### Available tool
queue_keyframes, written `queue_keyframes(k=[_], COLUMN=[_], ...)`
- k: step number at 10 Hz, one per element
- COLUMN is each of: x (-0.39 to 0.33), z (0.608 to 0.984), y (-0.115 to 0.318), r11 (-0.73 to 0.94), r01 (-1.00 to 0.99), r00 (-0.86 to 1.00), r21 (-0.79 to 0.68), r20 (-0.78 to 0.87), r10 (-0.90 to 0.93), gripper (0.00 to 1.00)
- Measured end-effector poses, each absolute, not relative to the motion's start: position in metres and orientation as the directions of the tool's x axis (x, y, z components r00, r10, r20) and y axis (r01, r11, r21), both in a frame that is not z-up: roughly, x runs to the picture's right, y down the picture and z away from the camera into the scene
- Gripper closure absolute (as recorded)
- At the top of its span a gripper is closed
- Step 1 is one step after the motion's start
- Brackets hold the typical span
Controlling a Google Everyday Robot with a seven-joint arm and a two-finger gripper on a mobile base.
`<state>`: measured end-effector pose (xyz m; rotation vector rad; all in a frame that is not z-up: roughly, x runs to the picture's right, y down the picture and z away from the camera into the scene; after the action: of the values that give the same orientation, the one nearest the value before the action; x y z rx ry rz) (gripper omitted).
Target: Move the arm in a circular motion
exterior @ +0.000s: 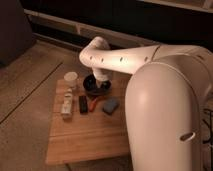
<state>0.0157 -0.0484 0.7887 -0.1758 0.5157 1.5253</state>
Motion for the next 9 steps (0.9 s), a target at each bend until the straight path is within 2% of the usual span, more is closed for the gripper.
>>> queue_keyframes(k=[1, 4, 7, 9], x=[0.000, -0.071, -0.147, -0.177], z=[0.789, 0.781, 0.763, 0.749], y=[-0.074, -0.100, -0.082, -0.041], r11=[0.081, 0.194, 0.365, 0.482], r01=[-0.980, -0.977, -0.931, -0.876], r00=[0.004, 0.156, 0.348, 0.469], r21=[0.181, 0.084, 0.003, -0.028], r20=[-0.390, -0.333, -0.293, -0.282], r10=[0.921, 0.930, 0.891, 0.837], gripper=[0.35, 0.35, 0.35, 0.35])
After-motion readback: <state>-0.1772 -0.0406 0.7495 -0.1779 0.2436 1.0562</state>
